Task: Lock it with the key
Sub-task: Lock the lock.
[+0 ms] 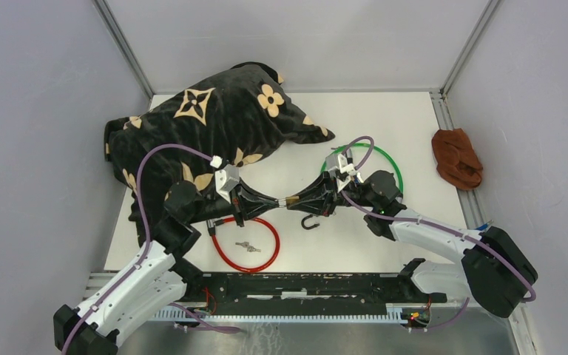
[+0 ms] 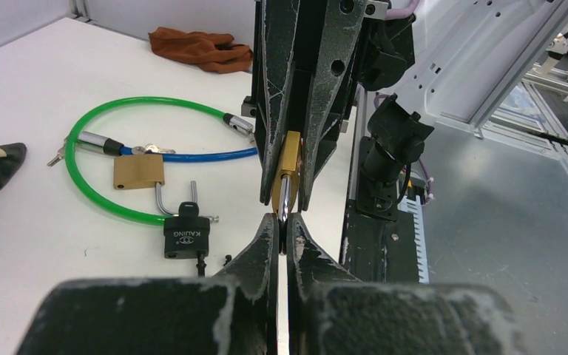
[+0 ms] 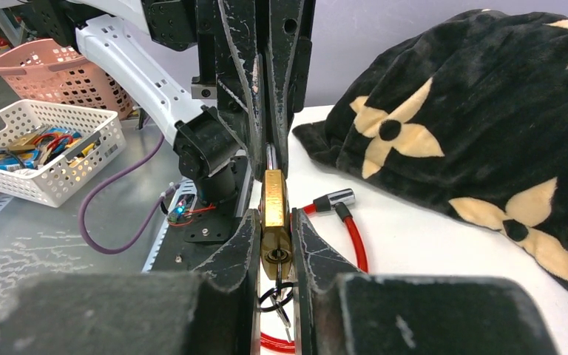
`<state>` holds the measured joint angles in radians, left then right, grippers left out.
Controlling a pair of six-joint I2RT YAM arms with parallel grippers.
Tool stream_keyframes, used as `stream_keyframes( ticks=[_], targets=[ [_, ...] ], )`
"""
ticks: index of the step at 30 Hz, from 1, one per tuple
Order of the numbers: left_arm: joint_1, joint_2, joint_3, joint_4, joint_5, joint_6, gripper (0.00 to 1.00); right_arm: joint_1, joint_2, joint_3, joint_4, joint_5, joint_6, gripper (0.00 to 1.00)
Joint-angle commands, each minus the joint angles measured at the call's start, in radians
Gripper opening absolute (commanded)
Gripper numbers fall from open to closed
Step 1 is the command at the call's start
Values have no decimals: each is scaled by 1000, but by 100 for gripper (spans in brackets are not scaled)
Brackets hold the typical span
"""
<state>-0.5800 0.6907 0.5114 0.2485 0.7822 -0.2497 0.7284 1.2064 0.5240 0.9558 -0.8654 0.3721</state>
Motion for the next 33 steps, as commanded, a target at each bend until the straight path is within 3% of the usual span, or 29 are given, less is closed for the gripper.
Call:
stream_keyframes(
  ticks=[1,5,12,22,27,33],
  targets=[
    [-49,34,-14,132,31,-86,2,26,18,71,61,38,-22,0],
    [-51,38,-20,131,34,-83,2,26,16,85,54,45,-38,0],
    [-50,28,6,12,53,-19,2,12,-28,140,-191,140,-248,0],
    [-52,26,36,-35,76,27,2,11,-46,189,-329,172,-364,0],
    [-51,41,5,113,42,-48,2,17,-1,187,-222,78,-274,0],
    [-96,73,-25,226,-17,-60,2,23,44,154,-73,86,-173,0]
  ],
)
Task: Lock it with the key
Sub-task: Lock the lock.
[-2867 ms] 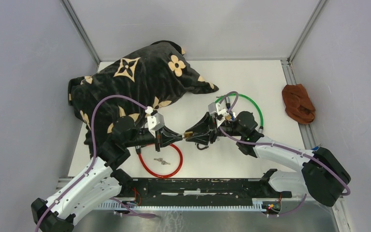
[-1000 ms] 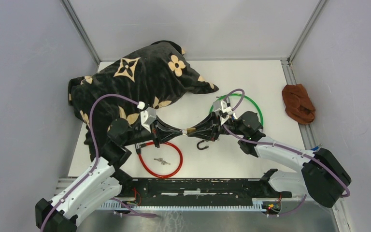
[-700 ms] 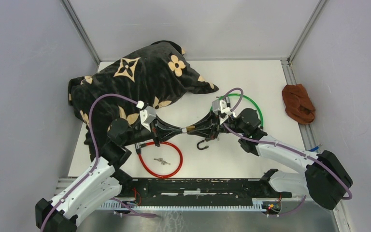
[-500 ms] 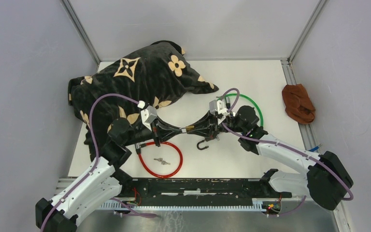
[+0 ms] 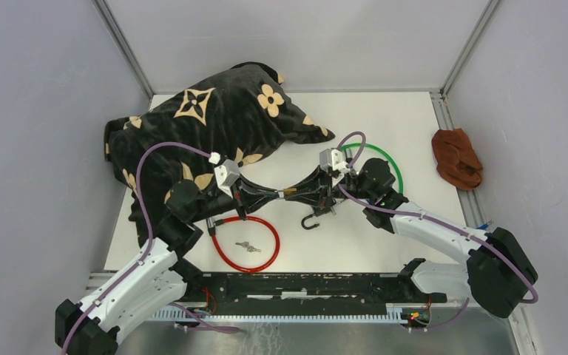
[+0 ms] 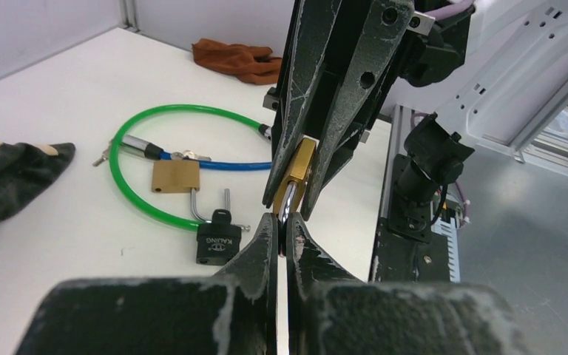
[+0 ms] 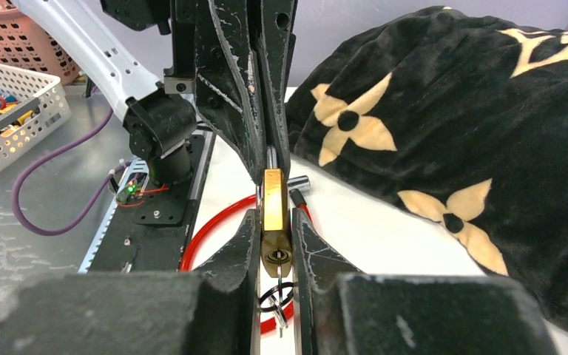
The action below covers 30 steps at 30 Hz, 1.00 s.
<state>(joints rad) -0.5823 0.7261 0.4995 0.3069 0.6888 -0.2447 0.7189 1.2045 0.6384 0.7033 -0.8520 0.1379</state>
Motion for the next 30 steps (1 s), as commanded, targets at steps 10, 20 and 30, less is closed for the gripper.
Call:
stream_keyframes(
  ticks=[10,20,30],
  targets=[
    [-123,62,-91,177,57,-105,2,36,67,36,306,133,113,0],
    [-205,115,-95,211,41,-84,2,35,107,66,327,142,132,0],
    [-238,141,-105,205,27,-107,2,30,99,93,292,121,96,0]
  ],
)
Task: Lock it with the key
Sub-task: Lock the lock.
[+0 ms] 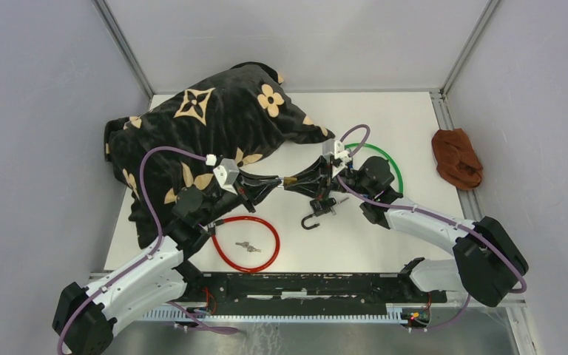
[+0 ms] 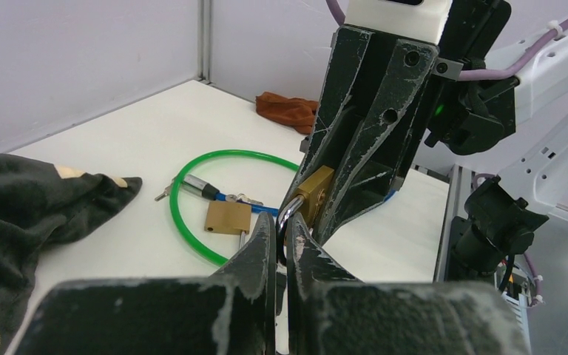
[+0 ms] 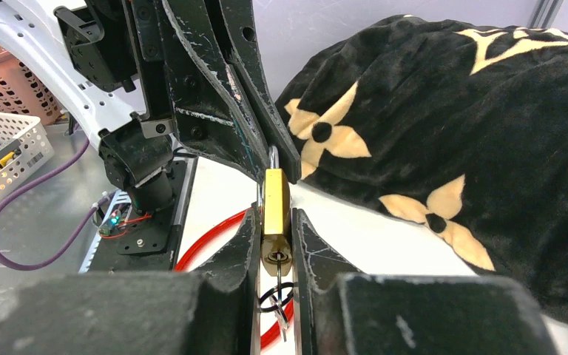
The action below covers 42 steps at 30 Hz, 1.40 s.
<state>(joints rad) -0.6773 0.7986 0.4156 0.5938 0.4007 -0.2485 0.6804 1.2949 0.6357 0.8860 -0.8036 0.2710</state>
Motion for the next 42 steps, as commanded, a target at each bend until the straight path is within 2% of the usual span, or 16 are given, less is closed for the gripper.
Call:
stream_keyframes(
  ticks=[1,4,6,10,14,23,27,30,37,42],
  targets=[
    [-145,71,-21,-79,315,-103,2,68,15,104,112,61,-32,0],
    [-145,63,-8,-91,317,-75,2,66,24,117,117,15,-24,0],
    [-133,35,22,-158,331,-4,2,55,0,125,18,-8,-84,0],
    [-60,-52,99,-418,349,197,2,17,-71,127,-271,-19,-257,0],
    [-9,-92,151,-578,331,328,2,-1,-109,129,-410,-26,-346,0],
    [11,-116,235,-752,350,408,2,-25,-131,138,-487,-104,-395,0],
    [15,-127,239,-733,367,367,2,-24,-116,169,-531,-175,-422,0],
    [15,-136,230,-704,373,325,2,-24,-117,184,-549,-158,-427,0],
    [12,-114,122,-410,419,96,2,-20,-107,155,-358,-155,-289,0],
    [8,-97,109,-332,415,71,2,-3,-104,152,-342,-171,-277,0]
  ],
)
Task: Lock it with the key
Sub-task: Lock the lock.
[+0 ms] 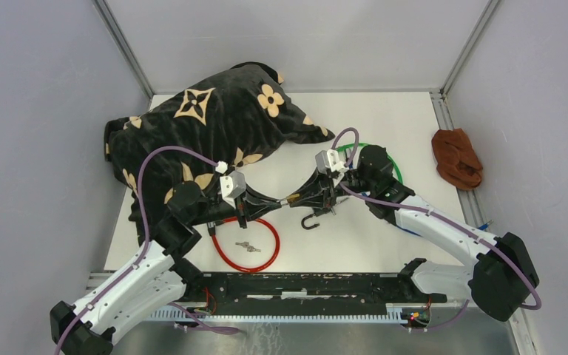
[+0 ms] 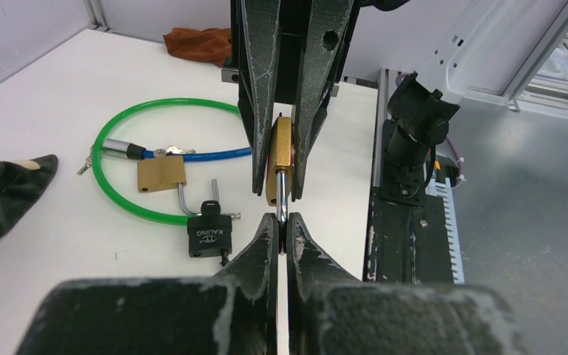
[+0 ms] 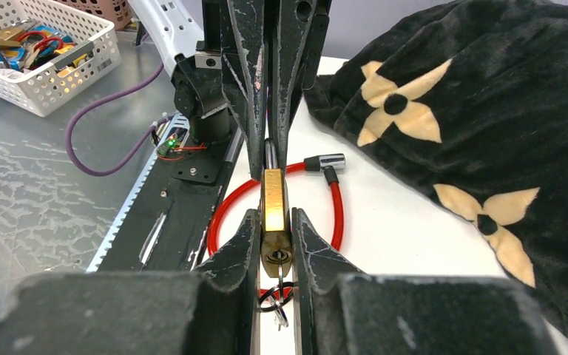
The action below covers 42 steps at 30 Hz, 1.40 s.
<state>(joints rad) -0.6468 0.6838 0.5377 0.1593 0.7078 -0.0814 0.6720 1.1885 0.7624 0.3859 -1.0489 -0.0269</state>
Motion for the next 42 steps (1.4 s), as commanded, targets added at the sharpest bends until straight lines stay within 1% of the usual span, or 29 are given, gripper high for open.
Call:
stream_keyframes(
  ticks=[1,5,6,8,10,11,12,15,17,21,24,27,29,35,38,42],
  targets=[
    [-23,20,-14,103,110,-89,2,8,2,23,159,69,20,0],
    [-25,24,-8,91,94,-31,2,20,13,33,151,18,13,0],
    [-25,21,1,70,83,14,2,20,13,39,125,4,-3,0],
    [-24,11,28,-30,31,138,2,19,3,64,13,-9,-95,0],
    [-24,10,48,-88,14,192,2,19,-6,85,-60,3,-144,0],
    [-24,10,47,-88,21,193,2,20,-6,89,-61,3,-143,0],
    [-24,13,41,-69,33,172,2,21,-4,88,-37,2,-123,0],
    [-26,25,1,51,55,73,2,29,10,57,110,-11,-19,0],
    [-27,31,-13,109,56,36,2,38,21,55,135,-32,1,0],
    [-32,39,-17,149,69,9,2,46,26,58,144,-30,9,0],
    [-56,47,-39,180,74,-24,2,54,30,52,198,-4,25,0],
    [-84,58,-69,255,55,-71,2,70,45,33,289,36,113,0],
    [-97,71,-75,283,34,-96,2,85,63,29,312,70,128,0],
    [-105,88,-74,284,-1,-148,2,99,94,11,340,121,144,0],
    [-102,73,-62,281,-31,-135,2,98,105,15,285,134,108,0],
    [-81,42,-49,214,-41,-124,2,95,71,15,205,148,50,0]
  ],
)
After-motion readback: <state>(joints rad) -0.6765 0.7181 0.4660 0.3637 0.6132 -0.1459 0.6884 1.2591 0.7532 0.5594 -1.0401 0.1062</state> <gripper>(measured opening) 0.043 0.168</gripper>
